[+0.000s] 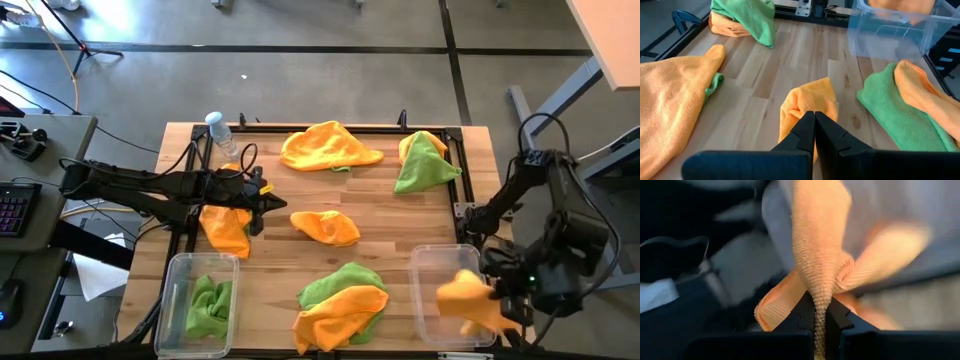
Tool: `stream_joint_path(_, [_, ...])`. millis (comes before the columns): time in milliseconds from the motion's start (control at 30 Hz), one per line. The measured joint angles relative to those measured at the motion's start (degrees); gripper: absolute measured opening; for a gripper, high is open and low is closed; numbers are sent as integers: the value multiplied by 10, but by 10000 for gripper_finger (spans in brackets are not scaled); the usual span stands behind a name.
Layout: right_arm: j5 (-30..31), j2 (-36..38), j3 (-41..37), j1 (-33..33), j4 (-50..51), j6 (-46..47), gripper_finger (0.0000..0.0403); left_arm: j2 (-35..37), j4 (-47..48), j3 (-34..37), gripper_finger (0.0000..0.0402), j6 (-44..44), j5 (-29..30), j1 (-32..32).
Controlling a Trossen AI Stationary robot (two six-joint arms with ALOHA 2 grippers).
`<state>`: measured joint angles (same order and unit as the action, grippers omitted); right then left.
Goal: Sort microfiber towel by color & place in baskets
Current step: Put the yellow towel into the right transparent bin
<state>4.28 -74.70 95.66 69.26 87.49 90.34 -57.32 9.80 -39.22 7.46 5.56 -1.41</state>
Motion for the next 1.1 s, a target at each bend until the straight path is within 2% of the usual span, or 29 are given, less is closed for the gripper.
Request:
stream_joint_path(133, [138, -14, 0, -7, 15, -117, 0, 0, 0, 0, 0, 0, 0, 0])
stream_joint_path(233, [181, -26, -1, -15, 15, -188, 0, 0, 0, 0, 0, 1, 1, 0])
stream_joint_path(300, [162, -34, -9, -20, 14, -206, 0, 0, 0, 0, 0, 6, 1, 0])
stream_joint_path(433, [50, -55, -39, -21, 13, -223, 0, 0, 0, 0, 0, 10, 1, 0])
stream_joint_path(500, [15, -61, -65, -21, 4, -225, 0, 0, 0, 0, 0, 10, 1, 0])
stream_joint_path(767, [32, -59, -215, -40, -98, -274, 0, 0, 0, 0, 0, -1, 2, 0])
stream_joint_path(1000, [11, -40, -379, -72, -299, -304, 0, 0, 2, 0, 0, -1, 2, 0])
stream_joint_path(1100, [-9, -40, -440, -79, -351, -303, 0, 0, 2, 0, 0, -1, 2, 0])
